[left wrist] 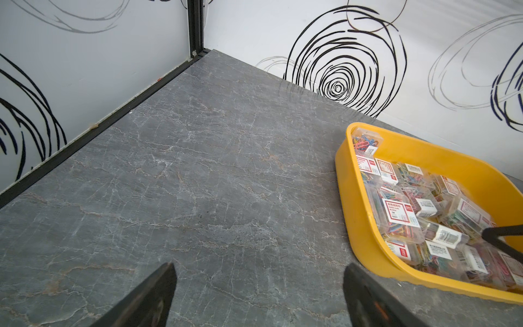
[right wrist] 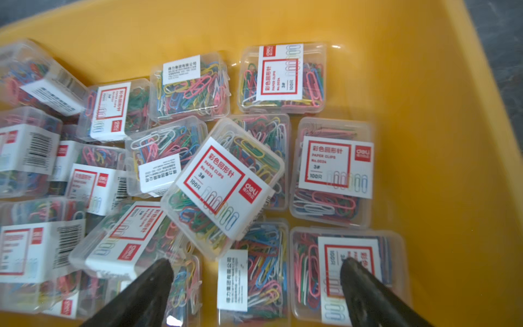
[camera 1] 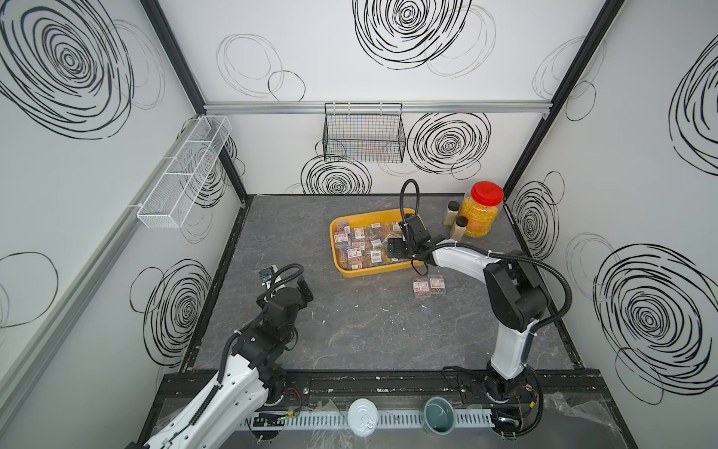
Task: Take the paper clips out of the storage box
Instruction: Pick up the boxed paper clips from the storage box.
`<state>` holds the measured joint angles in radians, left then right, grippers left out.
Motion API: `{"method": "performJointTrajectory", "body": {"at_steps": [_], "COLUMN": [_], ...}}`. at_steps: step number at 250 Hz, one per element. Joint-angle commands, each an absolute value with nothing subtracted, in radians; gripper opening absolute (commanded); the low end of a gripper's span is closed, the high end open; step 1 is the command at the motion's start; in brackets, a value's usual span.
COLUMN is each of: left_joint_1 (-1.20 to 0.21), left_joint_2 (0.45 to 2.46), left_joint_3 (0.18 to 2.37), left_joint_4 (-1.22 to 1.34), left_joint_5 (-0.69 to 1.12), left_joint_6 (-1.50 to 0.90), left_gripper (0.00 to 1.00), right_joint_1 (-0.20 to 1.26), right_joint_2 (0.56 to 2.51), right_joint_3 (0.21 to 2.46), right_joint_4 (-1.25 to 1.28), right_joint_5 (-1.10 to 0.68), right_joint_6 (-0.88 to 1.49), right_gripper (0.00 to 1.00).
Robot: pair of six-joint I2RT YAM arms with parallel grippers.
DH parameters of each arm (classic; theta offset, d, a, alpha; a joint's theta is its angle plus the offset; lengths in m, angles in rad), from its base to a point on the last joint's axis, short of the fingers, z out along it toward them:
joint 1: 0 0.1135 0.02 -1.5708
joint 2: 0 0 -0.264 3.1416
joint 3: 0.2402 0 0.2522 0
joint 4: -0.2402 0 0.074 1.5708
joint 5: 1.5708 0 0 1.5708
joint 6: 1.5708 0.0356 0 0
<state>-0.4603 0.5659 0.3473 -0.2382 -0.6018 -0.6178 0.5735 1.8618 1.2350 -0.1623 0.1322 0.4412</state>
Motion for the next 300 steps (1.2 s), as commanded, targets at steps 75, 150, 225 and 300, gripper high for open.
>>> {"method": "performJointTrajectory", "body": {"at_steps": [75,150,225,300], "left_joint_1": [-0.467,-0.468,-0.468,-0.474], "left_joint_2": [0.548,0.548,0.551,0.553], "left_joint_3": [0.332,0.331,0.332,0.334], "left_joint_4": [-0.238,-0.234,-0.234,-0.235], "left_joint_5": [-0.615,-0.611,-0.617,-0.62], "left_joint_6": [-0.627,-0.625,-0.626,-0.627], "left_gripper": [0.96,0.95,0.96,0.95], "right_joint_1": [0.598,0.598,0.608,0.614], "right_joint_2": [1.991,2.155,2.078,2.06], "right_joint_3": [1.403,1.593,1.491,1.443], "right_joint_4": [-0.218,-0.282,-0.259,-0.211], "right_joint_5": [0.273,0.332,0.4,0.335], "right_joint_6": [0.597,0.641,0.613,0.622], "right_gripper": [1.0,1.0,0.92,0.72]}}
